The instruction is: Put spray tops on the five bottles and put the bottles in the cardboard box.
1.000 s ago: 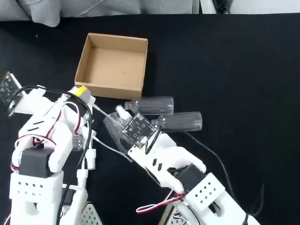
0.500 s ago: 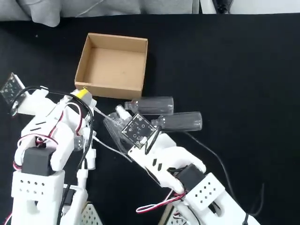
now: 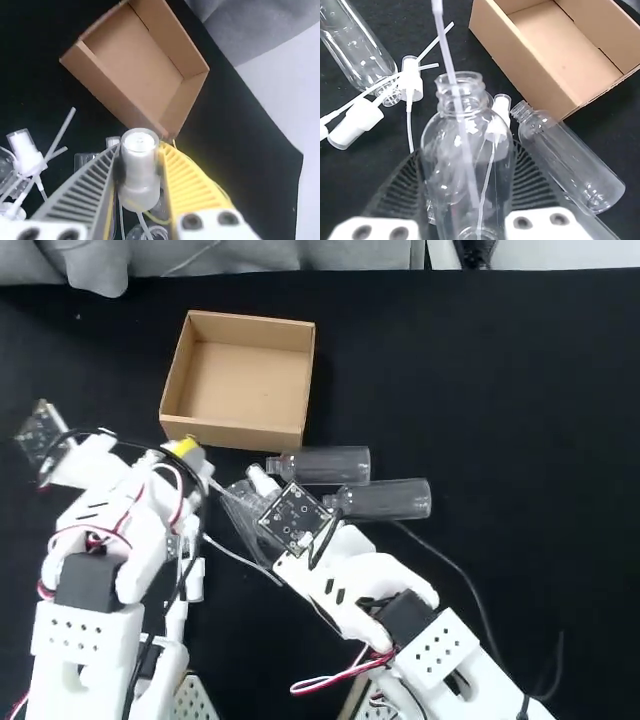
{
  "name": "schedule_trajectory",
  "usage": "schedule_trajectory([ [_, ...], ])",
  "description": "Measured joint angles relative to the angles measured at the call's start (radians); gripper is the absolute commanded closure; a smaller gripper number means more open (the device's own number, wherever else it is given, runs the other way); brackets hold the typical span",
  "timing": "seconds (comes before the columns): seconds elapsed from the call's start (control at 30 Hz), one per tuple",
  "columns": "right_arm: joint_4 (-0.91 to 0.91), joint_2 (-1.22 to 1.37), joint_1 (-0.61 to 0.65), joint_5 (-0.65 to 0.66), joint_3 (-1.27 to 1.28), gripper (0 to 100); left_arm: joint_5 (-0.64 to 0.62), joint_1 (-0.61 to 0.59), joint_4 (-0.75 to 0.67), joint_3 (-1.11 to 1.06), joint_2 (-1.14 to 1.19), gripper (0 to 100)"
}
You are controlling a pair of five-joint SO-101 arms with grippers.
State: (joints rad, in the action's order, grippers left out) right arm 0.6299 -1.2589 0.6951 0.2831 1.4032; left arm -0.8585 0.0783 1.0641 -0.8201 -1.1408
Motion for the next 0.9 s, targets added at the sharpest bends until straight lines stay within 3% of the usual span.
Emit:
schedule_trajectory([
  [0.2,0.000,0.000,0.002,0.000,0.000,94.9,0.000,0.069,-0.006,-0.006,0.000,97],
  [0.5,0.000,0.000,-0.002,0.000,0.000,94.9,0.000,0.083,-0.155,-0.130,0.002,97],
  [0.9,0.000,0.000,-0.002,-0.002,0.000,94.9,0.000,0.086,-0.163,-0.133,0.002,97],
])
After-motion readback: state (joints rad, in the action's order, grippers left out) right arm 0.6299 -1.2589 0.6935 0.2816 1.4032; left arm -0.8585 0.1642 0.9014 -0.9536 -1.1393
